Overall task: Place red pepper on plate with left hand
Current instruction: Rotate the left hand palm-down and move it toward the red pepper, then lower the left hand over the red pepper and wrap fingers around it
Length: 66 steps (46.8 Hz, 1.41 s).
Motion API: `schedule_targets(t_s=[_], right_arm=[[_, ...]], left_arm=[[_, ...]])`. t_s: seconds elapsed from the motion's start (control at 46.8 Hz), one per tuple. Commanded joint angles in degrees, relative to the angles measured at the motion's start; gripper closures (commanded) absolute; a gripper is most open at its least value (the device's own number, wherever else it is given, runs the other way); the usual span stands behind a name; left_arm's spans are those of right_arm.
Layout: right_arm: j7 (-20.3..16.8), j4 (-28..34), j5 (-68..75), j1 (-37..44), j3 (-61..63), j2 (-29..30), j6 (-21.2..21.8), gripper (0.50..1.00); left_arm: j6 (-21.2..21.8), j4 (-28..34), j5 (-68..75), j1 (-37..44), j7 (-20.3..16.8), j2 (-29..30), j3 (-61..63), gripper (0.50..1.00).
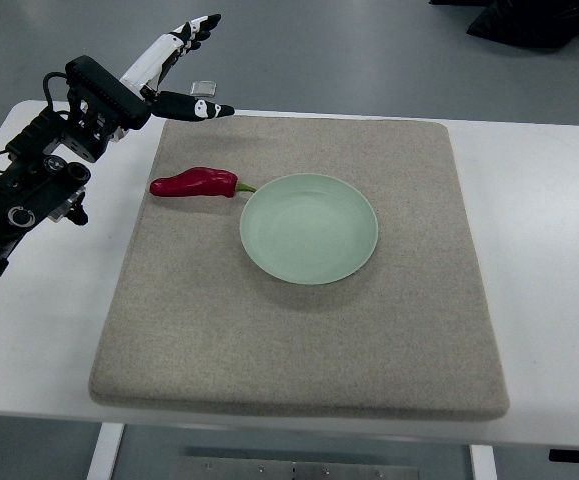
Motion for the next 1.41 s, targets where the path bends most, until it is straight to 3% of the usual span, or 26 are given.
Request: schedule_targets(t_s=[0.0, 0.321, 1.389], right_arm=[[0.0, 0.0, 0.0, 0.0, 0.0, 0.0, 0.0, 0.568], [0.0, 0.0, 0.0, 0.0, 0.0, 0.0, 0.0, 0.568], [0.0, 0.0, 0.0, 0.0, -0.1, 0.0, 0.0, 0.568]], left_arm=[[-0.3, -1.5, 4.1, 0.1, 0.6, 1.6, 0.2, 0.519], [-1.0, -1.2, 16.5, 0.4, 5.6, 3.4, 0.6, 0.521], [-1.0, -6.1, 22.6, -0.2, 5.5, 10.0, 12.5, 0.527]])
